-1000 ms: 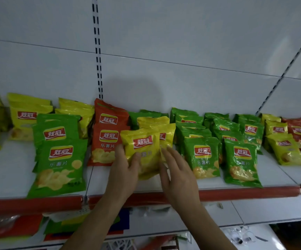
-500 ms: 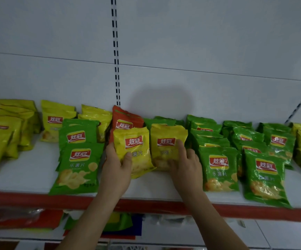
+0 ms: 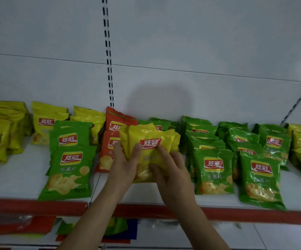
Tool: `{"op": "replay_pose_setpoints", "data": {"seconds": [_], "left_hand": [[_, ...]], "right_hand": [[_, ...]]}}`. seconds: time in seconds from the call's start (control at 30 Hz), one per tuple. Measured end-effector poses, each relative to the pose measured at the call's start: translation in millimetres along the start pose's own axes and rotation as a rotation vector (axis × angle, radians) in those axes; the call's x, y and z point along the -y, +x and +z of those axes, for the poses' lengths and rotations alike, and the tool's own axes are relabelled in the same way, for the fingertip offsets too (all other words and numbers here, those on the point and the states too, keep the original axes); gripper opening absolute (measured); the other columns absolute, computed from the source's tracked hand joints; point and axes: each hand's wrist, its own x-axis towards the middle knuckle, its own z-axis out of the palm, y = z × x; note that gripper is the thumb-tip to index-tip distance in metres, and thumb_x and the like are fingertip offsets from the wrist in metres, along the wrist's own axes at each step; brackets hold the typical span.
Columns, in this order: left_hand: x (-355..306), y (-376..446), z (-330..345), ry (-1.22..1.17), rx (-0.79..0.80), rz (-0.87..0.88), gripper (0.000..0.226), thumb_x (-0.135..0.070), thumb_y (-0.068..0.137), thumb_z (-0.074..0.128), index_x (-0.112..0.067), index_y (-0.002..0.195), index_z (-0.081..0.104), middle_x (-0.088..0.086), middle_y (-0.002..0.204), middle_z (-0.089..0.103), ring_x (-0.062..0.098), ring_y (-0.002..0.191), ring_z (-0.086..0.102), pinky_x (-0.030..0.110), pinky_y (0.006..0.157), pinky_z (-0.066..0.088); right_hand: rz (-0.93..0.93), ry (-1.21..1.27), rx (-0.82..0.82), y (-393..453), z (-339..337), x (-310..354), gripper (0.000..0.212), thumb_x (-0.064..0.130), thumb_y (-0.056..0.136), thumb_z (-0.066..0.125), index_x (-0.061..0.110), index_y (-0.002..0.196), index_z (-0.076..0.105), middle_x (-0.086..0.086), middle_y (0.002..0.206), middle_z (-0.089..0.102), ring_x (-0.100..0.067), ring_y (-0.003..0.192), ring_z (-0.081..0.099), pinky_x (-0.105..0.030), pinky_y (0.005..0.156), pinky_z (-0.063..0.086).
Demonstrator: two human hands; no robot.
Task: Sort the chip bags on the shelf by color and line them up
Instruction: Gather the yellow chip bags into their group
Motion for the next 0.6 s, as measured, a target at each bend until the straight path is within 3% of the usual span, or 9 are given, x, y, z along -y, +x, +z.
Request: {"op": "replay_pose_setpoints", "data": {"seconds": [0.07,0.23,0.3,0.4,0.47,0.6], "left_hand": [[4.9,2.5,0.9,0.011,0.004,0.0,0.08,-0.062,0.072,0.077,-0.035,0.139,0.044,-0.019,0.12,0.068,-0.001,0.105,0.069,0.013,0.074,0.053],[7.0,9.9,0.2,0.041,-0.128,0.048,0.068,-0.042,0.077,0.087,-0.036,0.133,0.049,-0.02,0.115,0.071,-0.009,0.098,0.068,0.011,0.073,0.051],[6.0,14.2,-4.8,0.014,-0.167,0.029,0.075,-0.05,0.075,0.086,-0.034,0.139,0.05,-0.018,0.12,0.071,-0.002,0.105,0.068,0.022,0.081,0.054],[5.8,17.3,-15.0,-0.015,-0.232,0.018,0.077,-0.057,0.074,0.082,-0.033,0.139,0.05,-0.015,0.121,0.072,0.007,0.11,0.068,0.036,0.089,0.055],[3.0,16.0,-20.0,-0.001,-0.268,0.029,0.077,-0.059,0.074,0.079,-0.03,0.138,0.05,-0.019,0.116,0.069,0.003,0.107,0.066,0.035,0.085,0.053],[1.2,11.3,-25.2,0.05,-0.333,0.04,0.077,-0.055,0.078,0.08,-0.022,0.14,0.048,-0.017,0.117,0.066,-0.006,0.102,0.06,0.023,0.075,0.048]], "right_hand": [[-0.06,0.001,0.024,-0.9,1.3,-2.3,0.058,0.04,0.102,0.062,0.029,0.157,0.048,0.004,0.131,0.053,-0.015,0.106,0.06,-0.039,0.074,0.059],[-0.005,0.06,0.066,10.7,-4.7,-14.0,0.057,0.058,0.104,0.05,0.036,0.156,0.046,0.01,0.148,0.048,-0.012,0.12,0.061,-0.04,0.087,0.06],[0.078,0.092,0.017,17.7,-6.7,-21.2,0.053,0.058,0.107,0.043,0.034,0.154,0.049,0.011,0.148,0.05,-0.01,0.116,0.063,-0.043,0.086,0.06],[0.186,-0.029,-0.047,28.6,-6.0,-39.6,0.045,0.043,0.109,0.043,0.026,0.149,0.052,0.004,0.143,0.054,-0.021,0.113,0.064,-0.044,0.083,0.058],[0.23,-0.18,0.002,33.3,3.1,-50.8,0.047,0.034,0.108,0.047,0.021,0.153,0.046,-0.005,0.146,0.052,-0.033,0.117,0.061,-0.045,0.086,0.055],[0.312,-0.381,0.167,32.5,33.3,-54.9,0.07,0.046,0.105,0.046,0.022,0.164,0.017,-0.02,0.15,0.045,-0.046,0.123,0.054,-0.053,0.091,0.052]]}}
